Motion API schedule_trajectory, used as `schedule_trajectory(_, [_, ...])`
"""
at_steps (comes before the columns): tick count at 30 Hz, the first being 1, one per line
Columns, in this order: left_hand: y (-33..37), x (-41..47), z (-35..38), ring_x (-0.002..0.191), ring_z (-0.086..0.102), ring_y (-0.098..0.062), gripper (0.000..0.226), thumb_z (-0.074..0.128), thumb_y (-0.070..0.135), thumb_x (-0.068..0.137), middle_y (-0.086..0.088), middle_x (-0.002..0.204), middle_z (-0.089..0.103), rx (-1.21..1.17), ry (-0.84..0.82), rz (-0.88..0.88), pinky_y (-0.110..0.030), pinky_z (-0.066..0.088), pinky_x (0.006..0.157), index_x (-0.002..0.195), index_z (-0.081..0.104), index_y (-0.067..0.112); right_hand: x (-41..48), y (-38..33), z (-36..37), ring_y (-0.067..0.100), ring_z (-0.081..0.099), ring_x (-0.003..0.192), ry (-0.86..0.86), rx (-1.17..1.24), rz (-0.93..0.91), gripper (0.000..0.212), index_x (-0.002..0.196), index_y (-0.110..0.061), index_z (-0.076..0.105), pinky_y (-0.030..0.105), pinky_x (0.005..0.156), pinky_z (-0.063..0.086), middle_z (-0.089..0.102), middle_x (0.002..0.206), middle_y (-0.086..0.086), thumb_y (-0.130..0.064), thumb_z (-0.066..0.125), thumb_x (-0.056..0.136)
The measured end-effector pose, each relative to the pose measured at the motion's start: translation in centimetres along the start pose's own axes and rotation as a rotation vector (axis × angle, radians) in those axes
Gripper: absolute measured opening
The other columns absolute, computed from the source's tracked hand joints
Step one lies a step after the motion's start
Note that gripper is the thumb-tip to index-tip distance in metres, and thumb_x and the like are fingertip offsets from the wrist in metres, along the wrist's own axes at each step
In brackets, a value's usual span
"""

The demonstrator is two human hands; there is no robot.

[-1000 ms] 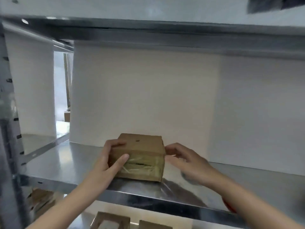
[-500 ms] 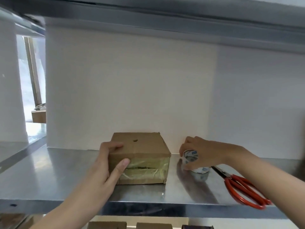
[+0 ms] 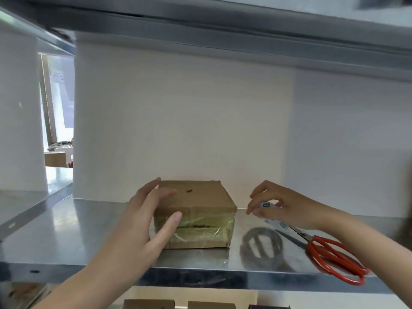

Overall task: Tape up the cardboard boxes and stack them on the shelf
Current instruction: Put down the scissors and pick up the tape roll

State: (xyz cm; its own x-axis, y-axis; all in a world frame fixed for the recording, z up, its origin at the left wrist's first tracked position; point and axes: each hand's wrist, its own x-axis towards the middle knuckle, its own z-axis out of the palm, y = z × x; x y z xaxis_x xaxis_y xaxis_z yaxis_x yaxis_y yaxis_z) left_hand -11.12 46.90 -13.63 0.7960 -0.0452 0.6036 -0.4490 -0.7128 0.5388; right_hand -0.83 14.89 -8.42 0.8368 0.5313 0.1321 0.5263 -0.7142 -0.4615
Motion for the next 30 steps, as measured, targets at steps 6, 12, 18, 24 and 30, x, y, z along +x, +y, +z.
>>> schedule_trajectory(6, [3.4,1.5,1.1,0.132,0.049,0.000,0.032,0.052,0.017,0.098,0.019,0.131,0.060,-0.149,0.128,0.335,-0.006,0.039,0.097,0.127,0.063,0.026,-0.3,-1.9,-1.0,0.000,0.065,0.103,0.187,0.338,0.041,0.024,0.111,-0.049,0.063,0.027,0.088,0.052,0.067,0.108,-0.021,-0.055,0.053,0.091])
schedule_trajectory(12, [8.5,1.3,8.6,0.116,0.057,-0.012,0.029,0.048,0.023,0.098,0.004,0.124,0.063,0.042,-0.154,0.511,-0.034,0.049,0.099,0.124,0.061,0.019,0.1,-1.3,-0.9,0.017,0.068,0.107,0.261,0.489,0.150,0.019,0.105,-0.035,0.071,0.046,0.093,0.057,0.072,0.107,-0.008,-0.045,0.058,0.095])
schedule_trajectory(18, [10.7,2.0,17.7,0.123,0.057,-0.024,0.052,0.036,0.046,0.093,-0.005,0.135,0.062,0.289,-0.399,0.591,-0.043,0.052,0.098,0.128,0.061,0.018,-0.1,-0.2,-1.2,0.020,0.066,0.110,0.270,0.495,0.181,0.019,0.103,-0.033,0.072,0.049,0.096,0.053,0.072,0.110,-0.005,-0.043,0.057,0.096])
schedule_trajectory(24, [11.3,2.8,17.8,0.146,0.030,-0.024,0.055,0.041,0.049,0.103,-0.002,0.160,0.036,0.186,-0.500,0.484,-0.047,0.026,0.117,0.150,0.042,0.021,0.8,0.8,-1.9,0.019,0.066,0.102,0.297,0.415,0.250,0.016,0.100,-0.034,0.073,0.026,0.064,0.056,0.069,0.110,0.003,-0.043,0.062,0.094])
schedule_trajectory(30, [11.6,2.8,17.4,0.149,0.023,-0.016,0.054,0.033,0.051,0.105,0.004,0.161,0.033,0.095,-0.586,0.394,-0.041,0.029,0.117,0.152,0.040,0.026,1.5,1.3,-1.2,0.013,0.065,0.085,0.434,0.494,0.272,0.015,0.099,-0.025,0.076,0.029,0.057,0.058,0.072,0.096,-0.001,-0.035,0.066,0.093])
